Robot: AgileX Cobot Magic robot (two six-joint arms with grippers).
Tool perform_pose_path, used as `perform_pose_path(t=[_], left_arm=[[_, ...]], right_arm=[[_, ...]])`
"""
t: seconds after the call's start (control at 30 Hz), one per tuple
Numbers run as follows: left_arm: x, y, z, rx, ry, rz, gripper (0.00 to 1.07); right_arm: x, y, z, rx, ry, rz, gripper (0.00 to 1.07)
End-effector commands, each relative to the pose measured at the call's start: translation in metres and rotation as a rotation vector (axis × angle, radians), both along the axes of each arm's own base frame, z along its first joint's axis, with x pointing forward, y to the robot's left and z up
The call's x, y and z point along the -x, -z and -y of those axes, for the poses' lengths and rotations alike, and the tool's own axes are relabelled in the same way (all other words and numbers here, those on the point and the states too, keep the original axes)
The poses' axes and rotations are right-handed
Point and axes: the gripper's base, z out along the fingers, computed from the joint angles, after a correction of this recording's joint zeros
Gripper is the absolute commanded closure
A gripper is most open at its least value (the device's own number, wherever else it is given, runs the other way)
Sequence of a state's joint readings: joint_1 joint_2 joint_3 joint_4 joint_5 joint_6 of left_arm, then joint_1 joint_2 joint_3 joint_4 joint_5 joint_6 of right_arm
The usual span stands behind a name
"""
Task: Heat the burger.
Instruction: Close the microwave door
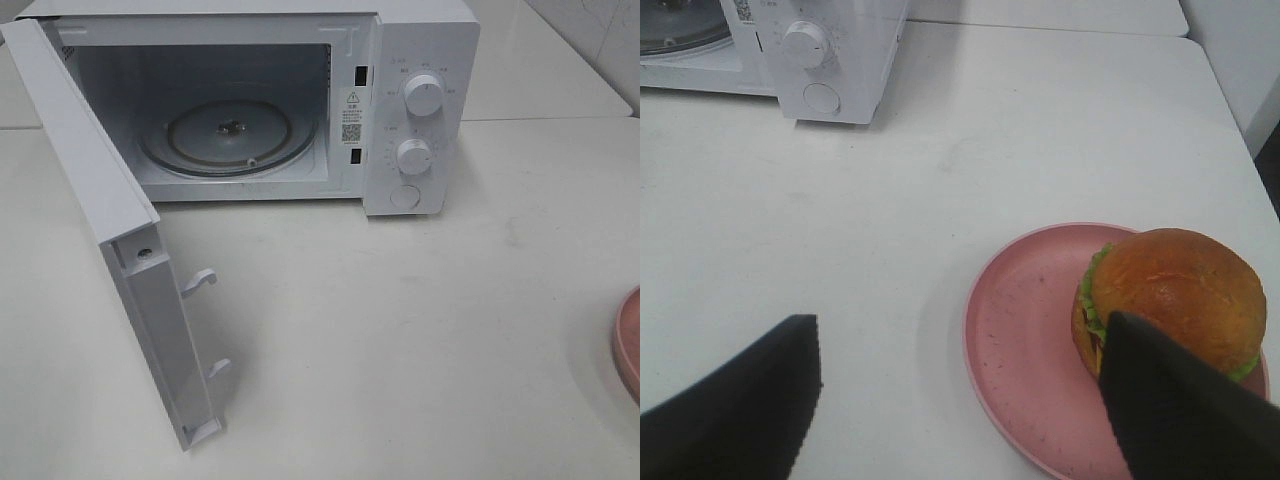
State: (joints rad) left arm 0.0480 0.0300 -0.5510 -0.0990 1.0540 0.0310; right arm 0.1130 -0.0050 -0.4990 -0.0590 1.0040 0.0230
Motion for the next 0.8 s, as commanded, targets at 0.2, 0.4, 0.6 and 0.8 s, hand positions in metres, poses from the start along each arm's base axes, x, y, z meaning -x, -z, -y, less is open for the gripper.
perform_pose_path(t=[0.2,0.4,0.6,0.8], left_arm=[[-0.034,-0.015,-0.002,0.011,-0.010,0.001,0.39],[-0.062,-0.012,-0.004,0.015,-0.024,-0.010,0.77],[-0.091,-0.002,-0.007,0.012,-0.038,-0.015,1.07],[-0.125,0.013,-0.011,-0.036,-0.042,0.047,1.07]], right_arm=[[0.003,0.001,0.000,-0.006,0.008,0.029,0.32],[0.003,0.001,0.000,-0.006,0.008,0.029,0.32],[0.003,0.001,0.000,-0.006,0.008,0.029,0.32],[0.003,0.001,0.000,-0.006,0.008,0.029,0.32]])
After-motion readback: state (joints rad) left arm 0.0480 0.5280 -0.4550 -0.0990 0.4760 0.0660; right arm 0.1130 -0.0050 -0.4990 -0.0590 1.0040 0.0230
